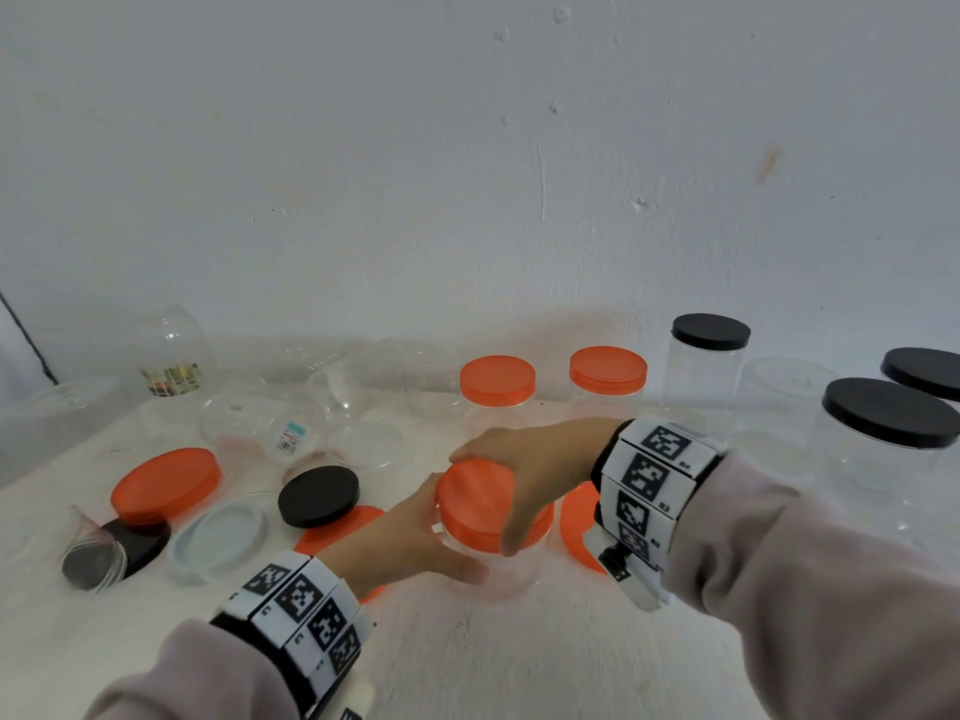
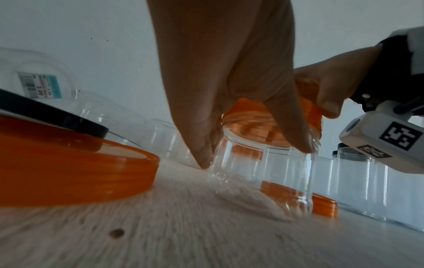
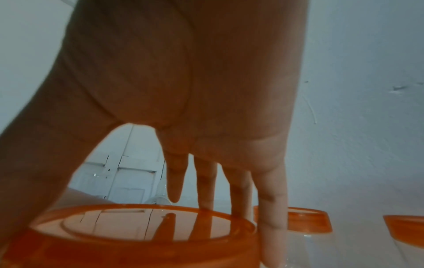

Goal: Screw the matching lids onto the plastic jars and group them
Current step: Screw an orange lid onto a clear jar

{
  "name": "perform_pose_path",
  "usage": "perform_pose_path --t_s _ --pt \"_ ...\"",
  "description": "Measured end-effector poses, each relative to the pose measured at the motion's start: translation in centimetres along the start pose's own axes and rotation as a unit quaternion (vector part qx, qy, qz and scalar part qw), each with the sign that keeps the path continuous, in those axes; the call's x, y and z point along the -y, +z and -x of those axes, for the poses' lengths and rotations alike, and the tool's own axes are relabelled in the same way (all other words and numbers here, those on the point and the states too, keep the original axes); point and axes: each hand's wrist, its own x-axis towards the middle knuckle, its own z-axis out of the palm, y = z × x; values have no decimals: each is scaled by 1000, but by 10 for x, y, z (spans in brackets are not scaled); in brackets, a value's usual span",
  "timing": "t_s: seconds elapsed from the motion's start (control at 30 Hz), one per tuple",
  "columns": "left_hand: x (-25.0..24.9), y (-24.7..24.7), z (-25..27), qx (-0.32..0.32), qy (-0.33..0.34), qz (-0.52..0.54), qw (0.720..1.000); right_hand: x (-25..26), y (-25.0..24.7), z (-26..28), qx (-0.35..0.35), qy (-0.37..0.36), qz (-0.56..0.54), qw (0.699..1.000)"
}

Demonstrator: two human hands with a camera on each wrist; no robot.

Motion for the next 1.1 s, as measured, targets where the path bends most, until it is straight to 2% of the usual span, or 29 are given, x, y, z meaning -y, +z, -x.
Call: perform_pose_path --t_s 0.17,0.4,0.6,0.77,0.9,1.1 --pt "4 -2 -5 -9 6 -13 1000 2 0 -4 -2 28 44 999" --pt "8 0 -9 -23 10 -38 999 3 11 -11 -22 109 72 991" --pt "10 1 -14 -23 17 -42 999 6 -1 -7 19 53 76 995" --pt "13 1 -16 -28 21 -37 999 7 5 -9 -1 84 85 993" --pt "14 1 -16 -25 23 -36 999 7 0 -6 17 108 90 990" --pt "14 2 -19 -27 21 -54 998 8 -8 -6 39 73 80 993"
